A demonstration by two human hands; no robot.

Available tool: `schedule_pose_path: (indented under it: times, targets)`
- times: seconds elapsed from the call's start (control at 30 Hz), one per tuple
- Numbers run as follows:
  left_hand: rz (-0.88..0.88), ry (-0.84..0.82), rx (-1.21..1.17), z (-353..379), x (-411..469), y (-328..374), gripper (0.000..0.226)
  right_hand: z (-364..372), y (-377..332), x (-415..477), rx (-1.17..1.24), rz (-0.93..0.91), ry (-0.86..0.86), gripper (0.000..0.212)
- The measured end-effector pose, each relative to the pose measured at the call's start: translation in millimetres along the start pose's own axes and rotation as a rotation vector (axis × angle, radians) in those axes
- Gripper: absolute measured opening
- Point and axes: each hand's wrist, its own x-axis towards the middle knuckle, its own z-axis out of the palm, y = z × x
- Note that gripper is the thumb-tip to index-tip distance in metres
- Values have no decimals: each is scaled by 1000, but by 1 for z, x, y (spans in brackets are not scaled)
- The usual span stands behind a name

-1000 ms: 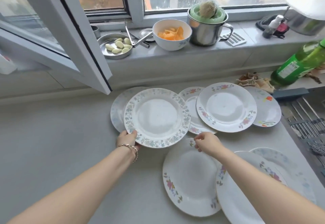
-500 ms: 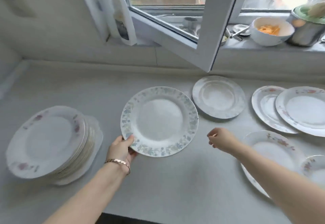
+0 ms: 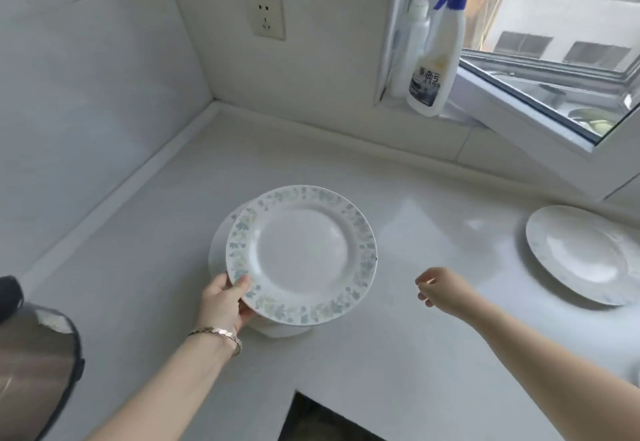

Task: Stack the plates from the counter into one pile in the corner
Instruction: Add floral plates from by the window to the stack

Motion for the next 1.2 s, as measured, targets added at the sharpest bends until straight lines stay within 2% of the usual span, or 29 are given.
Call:
schedule_pose_path:
  times: [0.1, 0.37, 0.63, 0.8, 0.97, 1.2]
  targets:
    - [-23, 35, -39, -13, 14, -1, 19, 5, -13, 3, -11, -6, -15, 15]
    - [-114, 111, -124, -21, 32, -10, 23, 7, -24, 19, 12, 24, -25, 18]
    - [-106, 113, -82, -28, 41, -7, 20, 12, -23, 26, -1, 28, -56, 22]
    - [-131, 114, 149, -33, 48, 1, 20, 16, -22, 24, -27, 18, -70, 25]
    - [-14, 109, 737, -42, 51, 5, 31, 20, -24, 22, -47, 6, -74, 27]
    - [45, 78, 1093, -42, 58, 16, 39, 24, -23, 18, -56, 17, -75, 28]
